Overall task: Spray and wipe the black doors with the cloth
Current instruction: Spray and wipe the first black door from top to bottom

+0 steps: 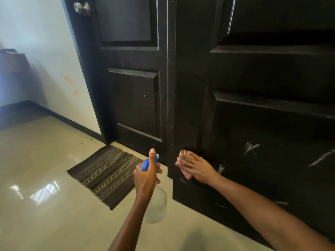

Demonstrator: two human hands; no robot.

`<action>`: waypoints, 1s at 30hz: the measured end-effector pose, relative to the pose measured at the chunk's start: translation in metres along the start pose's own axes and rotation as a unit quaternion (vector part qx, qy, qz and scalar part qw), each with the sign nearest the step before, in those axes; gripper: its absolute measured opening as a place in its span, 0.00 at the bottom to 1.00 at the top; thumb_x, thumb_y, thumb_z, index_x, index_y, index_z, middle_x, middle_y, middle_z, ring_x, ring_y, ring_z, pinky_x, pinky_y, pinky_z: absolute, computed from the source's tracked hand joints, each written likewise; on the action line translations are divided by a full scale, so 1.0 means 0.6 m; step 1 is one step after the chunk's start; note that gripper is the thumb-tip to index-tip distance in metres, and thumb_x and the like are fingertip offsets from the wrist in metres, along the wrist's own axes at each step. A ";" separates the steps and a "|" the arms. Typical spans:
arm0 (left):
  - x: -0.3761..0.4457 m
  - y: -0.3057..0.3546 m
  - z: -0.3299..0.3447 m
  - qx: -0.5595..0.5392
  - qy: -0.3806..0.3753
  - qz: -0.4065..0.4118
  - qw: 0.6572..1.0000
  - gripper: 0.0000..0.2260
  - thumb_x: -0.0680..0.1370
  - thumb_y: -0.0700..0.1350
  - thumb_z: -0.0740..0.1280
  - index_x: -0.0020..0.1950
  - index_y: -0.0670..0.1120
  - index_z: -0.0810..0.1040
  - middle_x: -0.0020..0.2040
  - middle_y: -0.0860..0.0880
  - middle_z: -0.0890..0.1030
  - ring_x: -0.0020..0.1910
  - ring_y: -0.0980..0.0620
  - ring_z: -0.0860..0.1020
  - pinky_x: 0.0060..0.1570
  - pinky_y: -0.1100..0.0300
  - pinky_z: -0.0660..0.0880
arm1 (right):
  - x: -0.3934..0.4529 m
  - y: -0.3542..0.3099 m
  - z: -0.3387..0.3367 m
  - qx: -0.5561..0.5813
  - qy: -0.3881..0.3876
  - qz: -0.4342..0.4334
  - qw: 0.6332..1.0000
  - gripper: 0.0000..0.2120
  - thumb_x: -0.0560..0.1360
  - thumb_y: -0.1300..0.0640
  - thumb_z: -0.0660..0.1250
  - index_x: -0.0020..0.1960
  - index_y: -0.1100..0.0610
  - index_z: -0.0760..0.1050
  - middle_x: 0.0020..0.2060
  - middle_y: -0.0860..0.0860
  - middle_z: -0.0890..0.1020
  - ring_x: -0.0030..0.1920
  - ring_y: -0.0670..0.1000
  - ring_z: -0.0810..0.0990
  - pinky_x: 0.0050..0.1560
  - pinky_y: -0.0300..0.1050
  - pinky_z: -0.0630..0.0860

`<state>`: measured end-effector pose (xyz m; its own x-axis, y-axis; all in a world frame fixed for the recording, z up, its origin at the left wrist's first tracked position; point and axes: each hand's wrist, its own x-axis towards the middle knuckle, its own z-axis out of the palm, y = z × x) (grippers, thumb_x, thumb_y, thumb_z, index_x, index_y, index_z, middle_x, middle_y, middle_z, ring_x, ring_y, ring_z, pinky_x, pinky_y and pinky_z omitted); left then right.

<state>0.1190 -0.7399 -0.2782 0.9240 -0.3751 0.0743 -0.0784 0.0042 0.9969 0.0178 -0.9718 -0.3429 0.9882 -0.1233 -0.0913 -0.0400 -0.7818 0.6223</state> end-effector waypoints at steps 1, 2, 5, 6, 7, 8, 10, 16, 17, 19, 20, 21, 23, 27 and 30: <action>-0.003 -0.002 -0.002 0.000 -0.001 -0.003 1.000 0.24 0.75 0.67 0.62 0.44 0.47 0.81 0.36 0.46 0.83 0.34 0.49 0.82 0.33 0.54 0.80 | 0.002 0.018 -0.021 0.018 0.064 0.041 0.997 0.39 0.80 0.65 0.57 0.83 0.52 0.40 0.82 0.54 0.39 0.79 0.56 0.31 0.73 0.58 0.23; -0.004 -0.004 -0.003 0.000 -0.002 -0.004 1.000 0.23 0.75 0.67 0.62 0.44 0.47 0.82 0.36 0.46 0.83 0.35 0.48 0.82 0.34 0.54 0.81 | 0.005 0.041 -0.045 0.027 0.125 0.085 0.988 0.40 0.78 0.65 0.57 0.84 0.52 0.41 0.82 0.55 0.41 0.80 0.57 0.34 0.75 0.57 0.24; -0.010 -0.011 -0.001 0.004 0.003 -0.006 1.000 0.23 0.75 0.66 0.63 0.44 0.46 0.82 0.36 0.45 0.83 0.36 0.45 0.83 0.32 0.55 0.80 | 0.010 0.121 -0.138 0.064 0.256 0.189 0.946 0.39 0.78 0.61 0.59 0.84 0.52 0.46 0.83 0.55 0.44 0.82 0.57 0.38 0.79 0.58 0.31; -0.009 -0.014 0.001 0.001 0.001 -0.008 1.000 0.24 0.76 0.66 0.63 0.44 0.45 0.81 0.36 0.45 0.83 0.36 0.44 0.83 0.31 0.56 0.80 | 0.011 0.142 -0.167 0.072 0.284 0.217 0.931 0.38 0.79 0.60 0.60 0.84 0.52 0.46 0.83 0.56 0.44 0.82 0.58 0.38 0.79 0.58 0.32; -0.008 -0.015 0.003 0.001 -0.001 -0.012 1.000 0.24 0.75 0.65 0.63 0.43 0.44 0.81 0.36 0.45 0.83 0.36 0.44 0.83 0.30 0.57 0.79 | 0.015 0.158 -0.186 0.076 0.308 0.242 0.917 0.37 0.80 0.59 0.60 0.84 0.52 0.47 0.83 0.56 0.45 0.82 0.59 0.38 0.79 0.59 0.33; -0.008 -0.019 0.006 0.000 -0.005 -0.016 1.000 0.24 0.75 0.66 0.63 0.43 0.44 0.81 0.36 0.44 0.83 0.36 0.43 0.83 0.30 0.58 0.79 | 0.020 0.166 -0.197 0.078 0.326 0.260 0.905 0.36 0.81 0.58 0.60 0.84 0.53 0.47 0.83 0.56 0.46 0.82 0.60 0.40 0.79 0.60 0.34; -0.006 -0.034 0.014 -0.010 -0.018 -0.025 0.999 0.24 0.75 0.66 0.63 0.43 0.44 0.81 0.36 0.44 0.83 0.35 0.45 0.82 0.30 0.58 0.79 | 0.029 0.153 -0.183 0.086 0.348 0.266 0.895 0.35 0.82 0.57 0.61 0.84 0.53 0.49 0.83 0.57 0.48 0.82 0.61 0.43 0.79 0.61 0.35; -0.018 -0.151 0.032 -0.009 -0.030 -0.051 0.998 0.24 0.76 0.64 0.62 0.43 0.44 0.83 0.36 0.46 0.83 0.33 0.50 0.80 0.30 0.62 0.77 | 0.047 0.002 0.006 0.097 0.280 0.196 0.935 0.40 0.78 0.58 0.63 0.84 0.53 0.44 0.83 0.57 0.42 0.82 0.60 0.39 0.78 0.61 0.32; -0.023 -0.169 0.029 -0.009 -0.025 -0.054 0.998 0.23 0.77 0.64 0.62 0.43 0.45 0.83 0.36 0.46 0.83 0.33 0.50 0.80 0.30 0.62 0.77 | 0.044 -0.029 0.040 0.102 0.247 0.174 0.948 0.41 0.78 0.59 0.62 0.84 0.54 0.43 0.82 0.57 0.41 0.82 0.59 0.38 0.77 0.60 0.28; -0.027 -0.210 0.018 -0.012 -0.012 -0.052 0.999 0.22 0.77 0.63 0.62 0.45 0.45 0.84 0.36 0.45 0.83 0.31 0.49 0.79 0.29 0.63 0.76 | 0.046 -0.099 0.120 0.060 0.173 0.106 0.977 0.38 0.78 0.61 0.56 0.83 0.55 0.41 0.82 0.57 0.40 0.81 0.59 0.36 0.74 0.58 0.22; -0.029 -0.231 0.013 -0.011 -0.006 -0.049 0.999 0.22 0.77 0.62 0.61 0.46 0.46 0.84 0.36 0.45 0.83 0.31 0.49 0.78 0.28 0.63 0.75 | 0.047 -0.130 0.161 0.037 0.114 0.048 0.992 0.36 0.79 0.62 0.52 0.83 0.56 0.39 0.82 0.57 0.39 0.80 0.60 0.35 0.73 0.58 0.20; -0.031 -0.249 0.009 -0.014 -0.002 -0.047 0.999 0.21 0.77 0.62 0.61 0.46 0.46 0.84 0.36 0.45 0.83 0.30 0.49 0.78 0.28 0.63 0.75 | 0.045 -0.156 0.196 0.018 0.038 -0.016 0.999 0.34 0.81 0.61 0.49 0.83 0.57 0.38 0.82 0.57 0.39 0.80 0.60 0.34 0.72 0.58 0.20; -0.035 -0.276 0.002 -0.017 0.001 -0.045 0.999 0.21 0.78 0.61 0.62 0.45 0.47 0.84 0.35 0.45 0.83 0.30 0.50 0.78 0.27 0.62 0.75 | 0.042 -0.196 0.253 -0.047 -0.084 -0.112 0.989 0.31 0.85 0.56 0.51 0.83 0.58 0.41 0.83 0.56 0.41 0.81 0.58 0.36 0.68 0.60 0.20; -0.039 -0.309 -0.003 -0.019 0.015 -0.055 0.998 0.21 0.78 0.62 0.61 0.44 0.47 0.84 0.34 0.47 0.83 0.30 0.50 0.78 0.26 0.62 0.75 | 0.051 -0.215 0.281 -0.077 -0.114 -0.130 0.982 0.31 0.84 0.58 0.54 0.83 0.57 0.45 0.83 0.56 0.46 0.81 0.59 0.39 0.71 0.62 0.25; -0.045 -0.320 0.002 -0.019 -0.001 -0.055 0.998 0.22 0.79 0.61 0.61 0.42 0.45 0.84 0.34 0.46 0.82 0.28 0.48 0.77 0.26 0.63 0.74 | 0.069 -0.175 0.234 -0.013 0.098 0.001 0.995 0.36 0.74 0.64 0.57 0.82 0.58 0.56 0.81 0.59 0.57 0.82 0.60 0.45 0.80 0.60 0.35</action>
<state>0.1085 -0.7314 -0.4715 0.9257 -0.3766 -0.0354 0.0374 -0.0021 0.9993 0.0422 -0.9808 -0.5214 0.9980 -0.0008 0.0624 -0.0407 -0.7655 0.6421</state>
